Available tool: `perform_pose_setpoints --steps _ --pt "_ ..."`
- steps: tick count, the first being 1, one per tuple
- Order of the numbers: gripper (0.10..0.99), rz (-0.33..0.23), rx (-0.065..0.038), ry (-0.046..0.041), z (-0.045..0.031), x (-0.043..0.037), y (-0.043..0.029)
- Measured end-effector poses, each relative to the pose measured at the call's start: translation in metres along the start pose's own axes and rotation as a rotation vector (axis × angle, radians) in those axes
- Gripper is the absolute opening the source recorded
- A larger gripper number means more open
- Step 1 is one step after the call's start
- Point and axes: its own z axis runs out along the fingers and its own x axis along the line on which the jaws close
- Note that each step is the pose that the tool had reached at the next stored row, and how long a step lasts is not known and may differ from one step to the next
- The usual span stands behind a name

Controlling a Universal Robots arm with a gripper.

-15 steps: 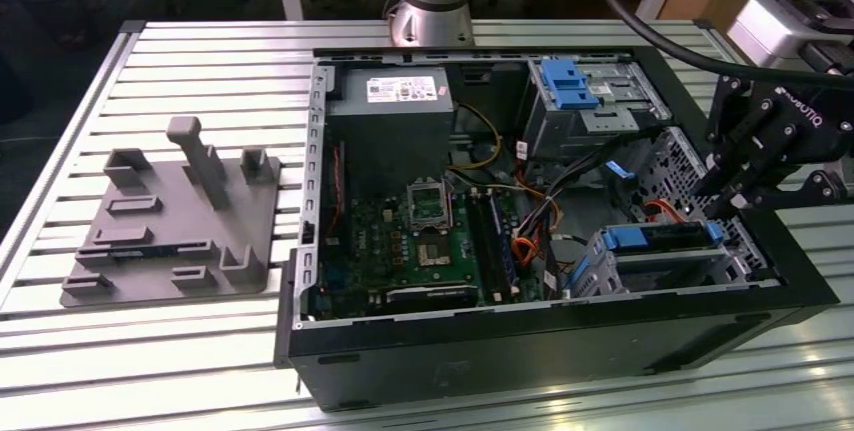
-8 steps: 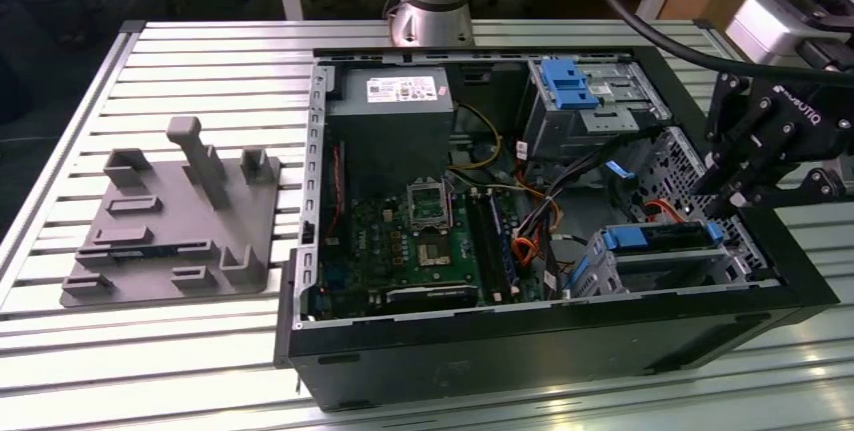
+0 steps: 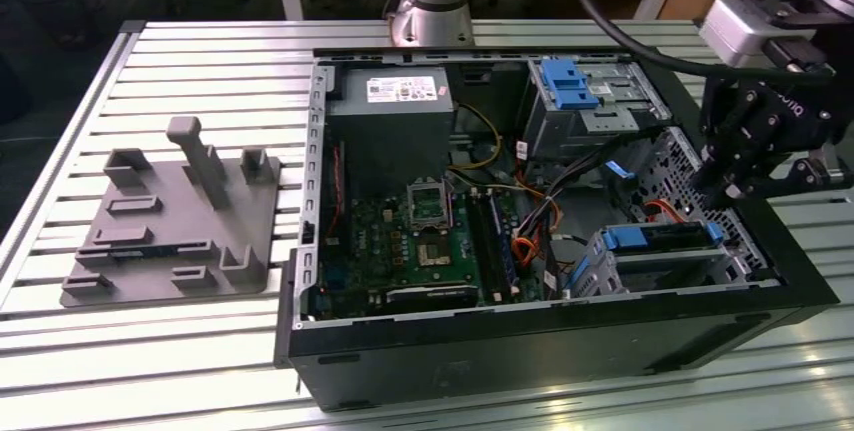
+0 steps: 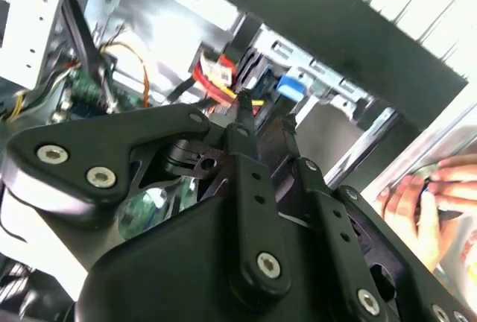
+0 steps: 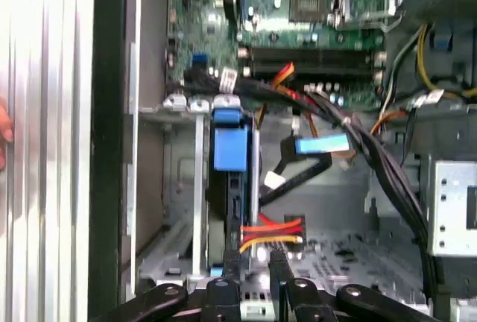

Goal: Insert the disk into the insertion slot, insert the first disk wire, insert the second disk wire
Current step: 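Insert the second disk wire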

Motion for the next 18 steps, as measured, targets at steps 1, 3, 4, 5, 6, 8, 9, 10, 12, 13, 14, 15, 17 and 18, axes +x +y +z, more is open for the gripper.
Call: perform_pose_setpoints --steps 1,3,4,5,6,8,9,10,12,13,14,15,17,18 --pt "0.302 0.0 0.02 0.0025 0.0001 -0.0005 0.0013" --pt "0.302 0.001 0.056 0.0068 0.0001 -0.0014 0.0037" --pt "0.302 0.001 0.074 0.0092 0.0001 -0.0018 0.0049" --pt "0.302 0.001 0.089 0.0136 0.0002 -0.0022 0.0063" --pt "0.302 0.0 0.097 0.0231 0.0003 -0.0028 0.0078" --pt "0.302 -0.002 0.099 0.0585 0.0005 -0.0052 0.0101" --pt "0.302 -0.003 0.1 0.0762 0.0007 -0.007 0.0108" --pt "0.302 -0.004 0.102 0.0937 0.0009 -0.0093 0.0114" --pt "0.302 -0.006 0.111 0.1192 0.0013 -0.0142 0.0119" --pt "0.302 -0.006 0.119 0.1255 0.0014 -0.0171 0.0119" --pt "0.302 -0.005 0.13 0.1283 0.0014 -0.02 0.0121" --pt "0.302 -0.004 0.14 0.1293 0.0015 -0.0228 0.0123" --pt "0.302 -0.003 0.15 0.1295 0.0024 -0.0276 0.0139" --pt "0.302 -0.001 0.152 0.1296 0.003 -0.0292 0.015"
